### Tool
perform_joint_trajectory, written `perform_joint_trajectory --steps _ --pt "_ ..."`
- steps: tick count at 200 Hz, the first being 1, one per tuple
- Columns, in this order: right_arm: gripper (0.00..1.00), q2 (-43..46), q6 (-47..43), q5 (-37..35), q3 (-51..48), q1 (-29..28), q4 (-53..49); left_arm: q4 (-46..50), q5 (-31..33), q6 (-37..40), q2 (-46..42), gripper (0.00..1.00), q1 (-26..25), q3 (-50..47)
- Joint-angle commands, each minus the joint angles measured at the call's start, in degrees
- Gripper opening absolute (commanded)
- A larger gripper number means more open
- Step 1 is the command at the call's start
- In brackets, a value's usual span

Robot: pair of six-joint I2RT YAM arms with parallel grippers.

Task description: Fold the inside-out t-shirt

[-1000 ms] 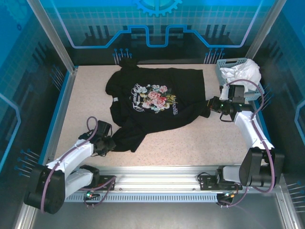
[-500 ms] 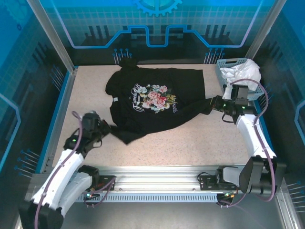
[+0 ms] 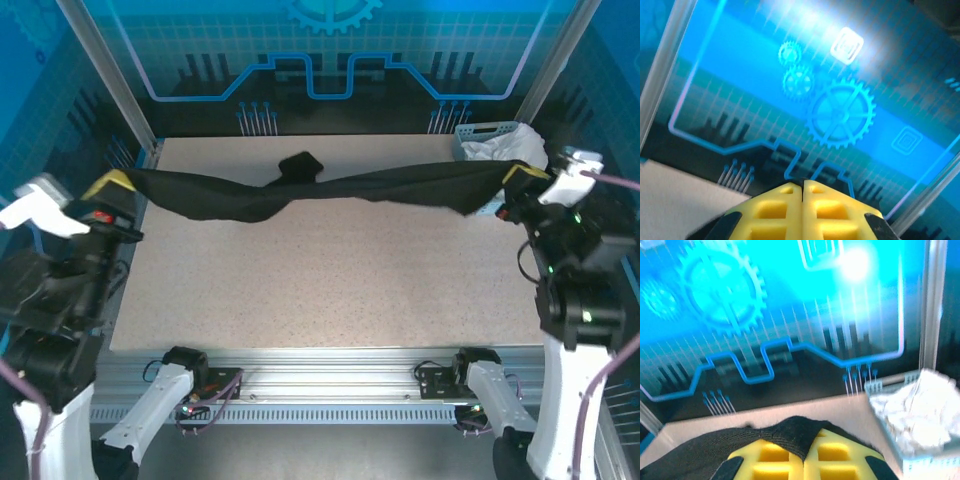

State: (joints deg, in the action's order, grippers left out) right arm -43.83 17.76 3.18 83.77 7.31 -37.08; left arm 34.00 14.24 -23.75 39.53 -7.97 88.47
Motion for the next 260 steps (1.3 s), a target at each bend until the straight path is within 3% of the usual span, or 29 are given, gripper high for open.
perform_joint_trajectory --steps 1,22,46,80,101,137,170,214,260 --pt "0.00 -1.20 -0.73 -2.68 0.78 0.77 -2.66 3.69 3.98 5.92 8.69 0.00 0.58 2.10" --pt "0.00 -5.73 0.32 -2.41 0.53 0.82 0.35 -0.88 5.49 7.22 15.96 0.00 2.25 2.50" --pt "0.00 -13.64 1.03 -3.05 0.15 0.73 7.42 -4.02 0.71 5.16 27.42 0.00 8.69 7.91" --pt "0.00 -28.36 1.42 -0.02 7.55 0.47 12.05 -1.96 -2.40 5.38 45.79 0.00 12.94 24.97" --pt "0.00 -32.70 0.69 1.54 14.49 0.16 9.29 0.70 -4.99 5.36 50.89 0.00 13.50 35.27" --pt "0.00 -29.06 -2.39 1.41 18.55 -0.54 5.56 -1.87 -7.60 5.84 43.19 0.00 13.50 36.56" --pt "0.00 -19.76 -4.13 0.79 18.30 -0.63 2.14 -5.36 -9.70 5.12 29.30 0.00 13.50 29.84" --pt "0.00 -6.95 -5.09 -0.76 21.43 -0.67 -3.25 -2.92 -11.69 4.96 16.32 0.00 13.50 32.60" --pt "0.00 -0.87 -6.58 -4.32 27.64 -0.64 -6.01 -1.83 -9.86 8.83 14.16 0.00 13.50 40.27"
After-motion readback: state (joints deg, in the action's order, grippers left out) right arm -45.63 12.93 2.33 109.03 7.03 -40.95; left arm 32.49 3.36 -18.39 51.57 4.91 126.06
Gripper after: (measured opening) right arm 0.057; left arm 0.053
